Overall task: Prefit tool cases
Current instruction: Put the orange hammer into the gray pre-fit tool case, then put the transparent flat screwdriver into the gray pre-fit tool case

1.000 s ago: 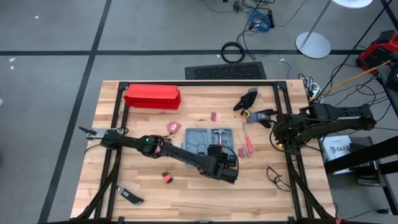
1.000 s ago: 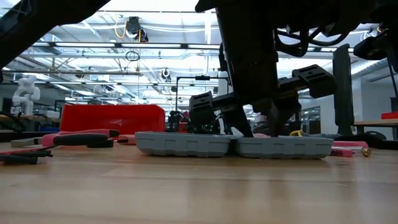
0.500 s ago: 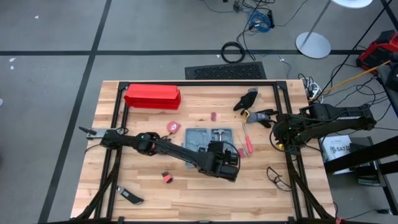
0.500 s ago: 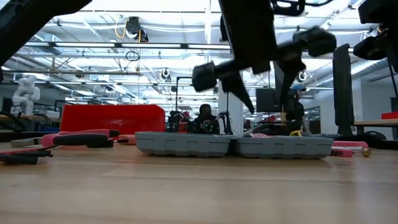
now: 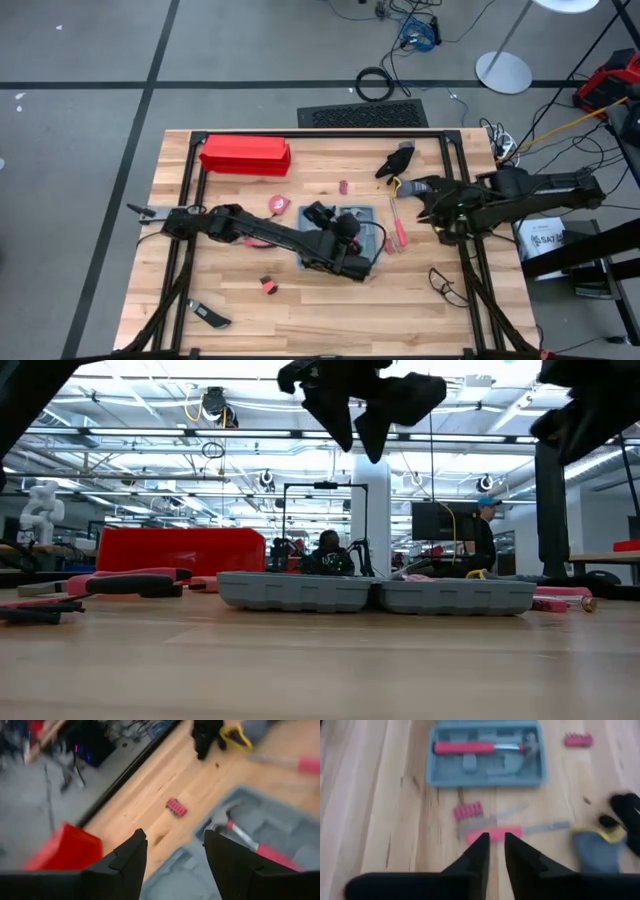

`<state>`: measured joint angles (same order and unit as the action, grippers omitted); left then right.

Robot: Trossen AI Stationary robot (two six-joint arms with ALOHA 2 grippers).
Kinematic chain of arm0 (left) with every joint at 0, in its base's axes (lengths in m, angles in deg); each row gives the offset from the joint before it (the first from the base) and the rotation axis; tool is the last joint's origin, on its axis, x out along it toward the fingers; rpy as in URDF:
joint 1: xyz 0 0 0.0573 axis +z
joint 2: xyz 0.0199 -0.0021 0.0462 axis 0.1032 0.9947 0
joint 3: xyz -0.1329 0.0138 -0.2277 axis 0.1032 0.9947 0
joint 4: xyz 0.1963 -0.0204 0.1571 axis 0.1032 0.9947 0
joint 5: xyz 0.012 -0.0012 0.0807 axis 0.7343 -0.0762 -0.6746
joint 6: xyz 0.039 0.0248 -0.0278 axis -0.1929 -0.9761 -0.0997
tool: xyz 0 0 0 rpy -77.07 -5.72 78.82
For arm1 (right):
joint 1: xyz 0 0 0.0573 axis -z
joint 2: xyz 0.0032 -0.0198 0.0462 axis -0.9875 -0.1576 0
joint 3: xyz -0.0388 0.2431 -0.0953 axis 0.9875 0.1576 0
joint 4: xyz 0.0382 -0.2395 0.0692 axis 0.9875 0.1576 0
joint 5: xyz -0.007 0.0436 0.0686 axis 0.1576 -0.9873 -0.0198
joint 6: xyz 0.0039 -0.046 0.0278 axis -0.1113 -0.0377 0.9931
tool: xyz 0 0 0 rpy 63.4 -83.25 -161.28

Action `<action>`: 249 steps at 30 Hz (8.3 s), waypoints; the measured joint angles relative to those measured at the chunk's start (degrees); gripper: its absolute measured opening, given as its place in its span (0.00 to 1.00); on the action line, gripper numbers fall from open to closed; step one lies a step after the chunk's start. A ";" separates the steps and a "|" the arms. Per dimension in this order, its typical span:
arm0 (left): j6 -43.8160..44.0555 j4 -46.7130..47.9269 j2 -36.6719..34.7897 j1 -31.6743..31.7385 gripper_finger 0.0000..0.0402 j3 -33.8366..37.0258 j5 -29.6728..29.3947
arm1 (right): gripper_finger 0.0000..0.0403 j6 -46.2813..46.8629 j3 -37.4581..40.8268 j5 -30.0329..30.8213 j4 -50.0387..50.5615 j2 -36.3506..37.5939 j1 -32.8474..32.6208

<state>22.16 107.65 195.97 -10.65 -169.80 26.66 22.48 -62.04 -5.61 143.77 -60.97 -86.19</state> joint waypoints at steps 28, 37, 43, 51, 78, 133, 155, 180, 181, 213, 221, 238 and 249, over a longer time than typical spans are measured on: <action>-10.58 -1.12 -40.08 5.67 0.50 49.55 -6.34 | 0.00 -14.93 -4.01 -5.24 -38.92 -38.12 13.73; -28.49 -60.32 -54.38 6.87 0.50 76.65 11.13 | 0.00 -6.37 3.03 -5.12 -45.28 -38.15 16.45; -43.85 -79.30 -46.21 13.97 0.50 79.02 16.82 | 0.00 -0.16 6.25 0.07 -53.08 -39.31 12.81; -54.12 -86.69 -39.63 24.85 0.50 75.92 34.81 | 0.00 3.14 6.25 4.88 -55.37 -42.33 11.91; -51.78 -90.54 -30.95 23.54 0.50 75.86 48.02 | 0.00 4.81 6.29 -2.67 -62.97 -47.52 8.41; -61.81 -83.87 -37.53 25.42 0.50 75.77 36.57 | 0.07 29.13 6.29 -0.34 -15.47 -21.07 3.51; -62.74 -76.78 -37.53 26.31 0.50 77.23 39.24 | 0.27 28.68 5.99 -0.96 -26.06 -45.20 6.29; -50.76 -72.48 -37.50 17.00 0.50 77.23 37.07 | 0.00 34.08 4.22 4.52 -23.39 -29.02 4.83; -51.04 -71.81 -37.44 16.06 0.50 77.23 37.05 | 0.00 34.44 4.22 4.39 -23.39 -28.17 4.50; -32.01 -87.36 -31.17 5.44 0.50 77.15 20.67 | 0.00 56.37 4.09 10.89 -52.37 -39.15 -4.98; -34.33 -78.13 -31.78 1.47 0.50 77.12 0.52 | 0.00 61.61 4.09 10.48 -59.84 -46.11 -4.98; -27.72 -70.28 -31.82 1.29 0.50 77.19 -2.36 | 0.00 66.55 2.79 6.79 -63.08 -51.72 -5.50; -26.06 -70.23 -31.82 -0.76 0.50 77.19 -2.34 | 0.08 60.42 -0.86 6.30 -53.83 -52.09 -4.45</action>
<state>-3.91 37.42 164.15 -11.41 -92.61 24.33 82.90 -62.90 0.69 89.95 -113.07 -90.64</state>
